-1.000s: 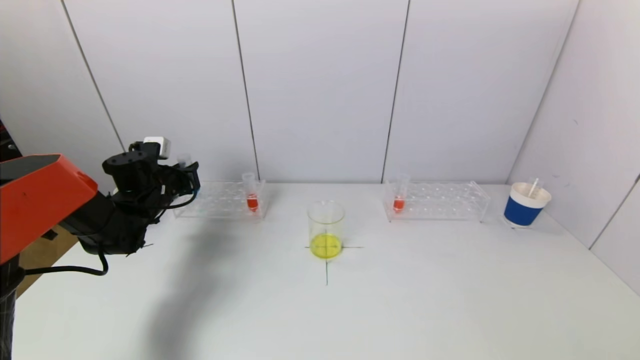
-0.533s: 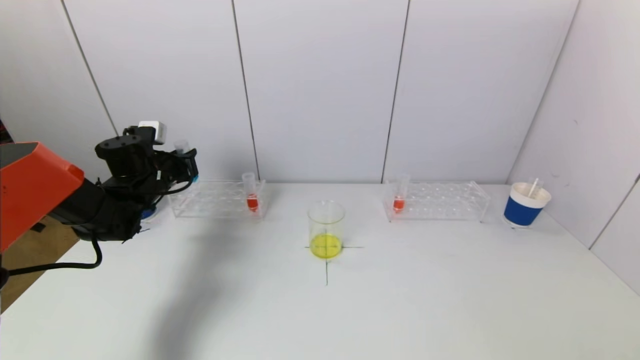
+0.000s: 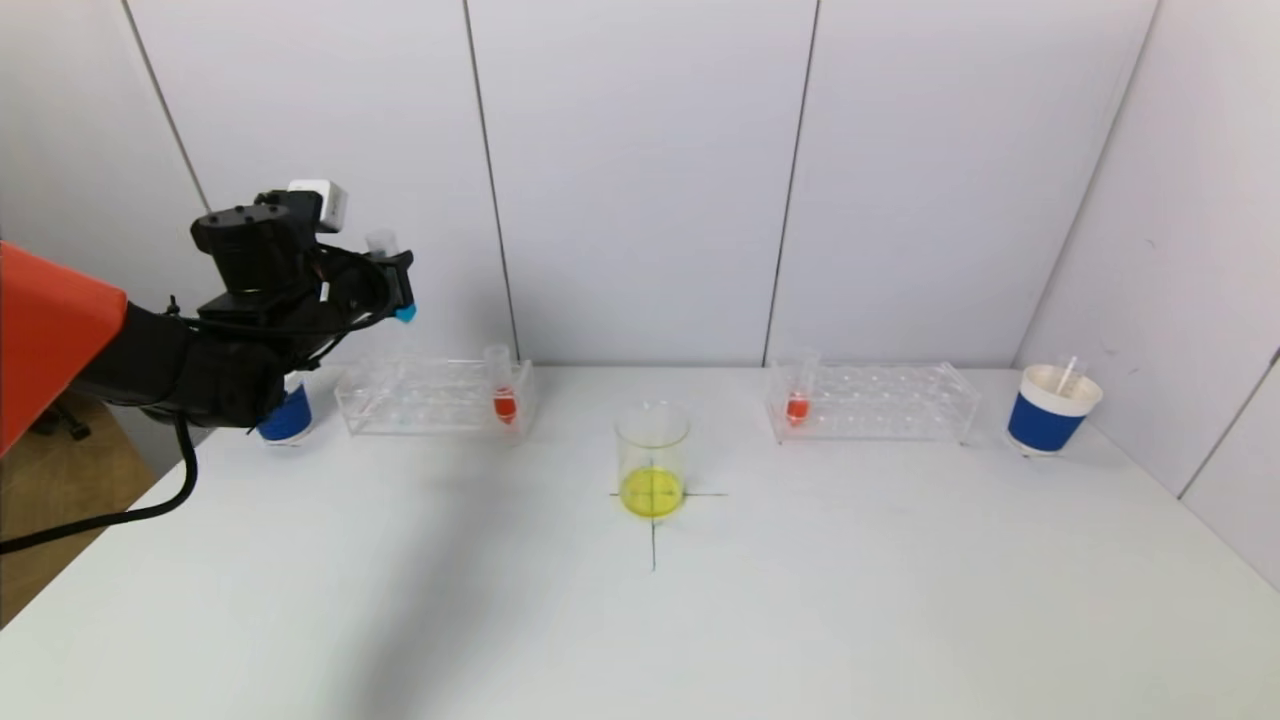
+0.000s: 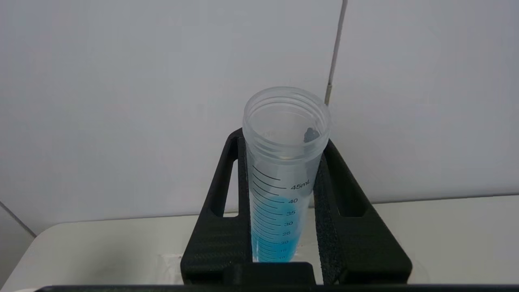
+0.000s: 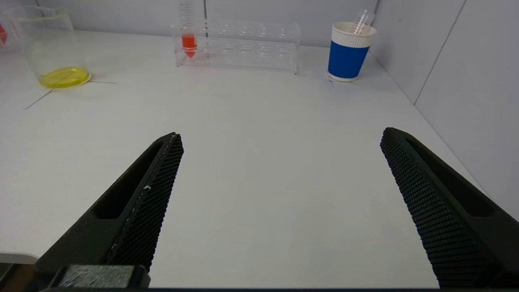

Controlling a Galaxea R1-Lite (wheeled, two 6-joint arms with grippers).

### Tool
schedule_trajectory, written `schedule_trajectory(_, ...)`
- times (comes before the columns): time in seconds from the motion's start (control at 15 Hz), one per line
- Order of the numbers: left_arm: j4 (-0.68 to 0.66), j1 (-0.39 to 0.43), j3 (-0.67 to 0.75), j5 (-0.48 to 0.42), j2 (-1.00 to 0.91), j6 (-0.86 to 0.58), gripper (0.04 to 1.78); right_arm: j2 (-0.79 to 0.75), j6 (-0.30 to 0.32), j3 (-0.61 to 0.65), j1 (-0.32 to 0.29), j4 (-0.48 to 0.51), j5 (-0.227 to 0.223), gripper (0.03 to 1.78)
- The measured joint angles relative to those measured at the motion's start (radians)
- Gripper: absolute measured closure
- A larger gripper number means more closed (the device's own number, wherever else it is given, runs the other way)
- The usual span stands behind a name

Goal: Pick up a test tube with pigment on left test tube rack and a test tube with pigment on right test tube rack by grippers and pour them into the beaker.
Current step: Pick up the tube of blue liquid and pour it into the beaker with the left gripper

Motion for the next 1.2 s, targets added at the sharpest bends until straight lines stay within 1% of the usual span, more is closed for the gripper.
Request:
schedule_trajectory(0.47, 0.143, -0.106, -0.094, 0.000, -0.061, 0.003, 1.37, 0.000, 0.000, 0.000, 0.000, 0.000, 0.000, 0.04)
schedule_trajectory(0.87, 0.227, -0.231, -0.171, 0.000, -0.074, 0.020, 1.37, 0.000, 0.000, 0.000, 0.000, 0.000, 0.000, 0.04)
schedule_trajectory(1.2, 0.259, -0.322, -0.233, -0.073, -0.056, 0.073, 1.37, 0.000, 0.000, 0.000, 0.000, 0.000, 0.000, 0.04)
